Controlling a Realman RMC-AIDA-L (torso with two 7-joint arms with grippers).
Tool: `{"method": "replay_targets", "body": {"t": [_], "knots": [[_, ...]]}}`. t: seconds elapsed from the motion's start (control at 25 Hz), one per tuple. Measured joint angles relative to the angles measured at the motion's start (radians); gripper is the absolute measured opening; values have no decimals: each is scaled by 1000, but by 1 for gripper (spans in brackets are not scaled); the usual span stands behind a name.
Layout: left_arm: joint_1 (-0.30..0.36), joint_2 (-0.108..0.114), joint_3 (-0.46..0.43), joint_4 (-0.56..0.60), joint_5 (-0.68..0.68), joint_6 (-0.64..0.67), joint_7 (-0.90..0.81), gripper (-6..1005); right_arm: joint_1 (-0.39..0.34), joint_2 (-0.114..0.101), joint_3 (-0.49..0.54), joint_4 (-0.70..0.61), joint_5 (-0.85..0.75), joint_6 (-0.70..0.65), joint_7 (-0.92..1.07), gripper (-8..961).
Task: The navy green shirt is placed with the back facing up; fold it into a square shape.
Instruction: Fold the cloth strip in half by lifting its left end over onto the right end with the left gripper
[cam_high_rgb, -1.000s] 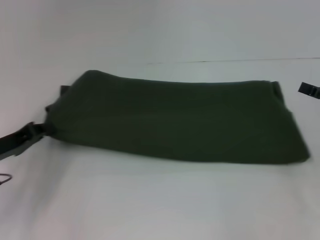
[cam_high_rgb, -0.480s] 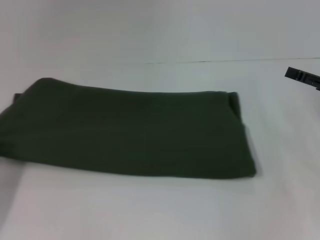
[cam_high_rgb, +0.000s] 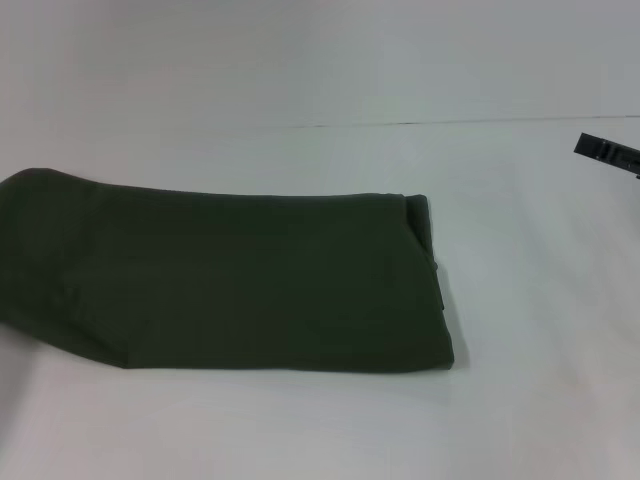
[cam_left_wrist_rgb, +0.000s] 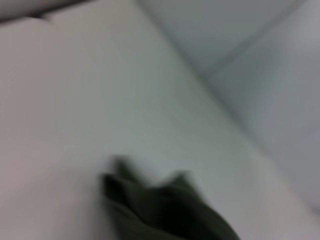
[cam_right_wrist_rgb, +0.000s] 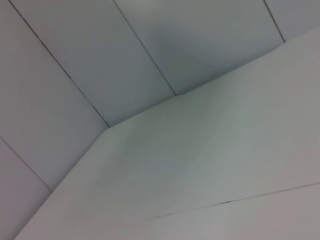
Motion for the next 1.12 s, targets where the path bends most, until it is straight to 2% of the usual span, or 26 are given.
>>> {"method": "replay_targets", "body": {"t": [0.12,0.2,0.32,0.48,0.56,0.76,0.88,0.92,1.0,1.12], "knots": [[-43,-22,1,-7,-75,146,48,103,-12,1,0,0,-1,-3,-6,915],[-97,-54,5,-18,-120,247,90,109,-23,2,0,0,-1,-6,-15,915],[-187,-94,37,-51,-140,326,136,117,-40,3,0,0,-1,-15,-29,915],[-315,-97,126,-248,-200,334,241,129,-64,-4,4,-4,-1,-39,-43,914],[-366,-98,142,-335,-216,319,300,134,-72,-9,8,-9,-1,-55,-49,914],[-542,-103,130,-716,-245,148,561,148,-82,-30,4,-12,0,-76,-67,914],[-607,-103,36,-934,-262,-24,757,157,-80,-38,1,-14,-1,-76,-86,914],[-617,-103,-40,-1021,-263,-95,854,159,-79,-39,1,-14,-2,-76,-94,914],[-609,-103,-186,-1162,-256,-216,1039,165,-76,-40,-4,-14,-4,-72,-109,914],[-568,-103,-313,-1285,-208,-285,1224,173,-73,-40,-36,-14,-7,-55,-124,914]]}}
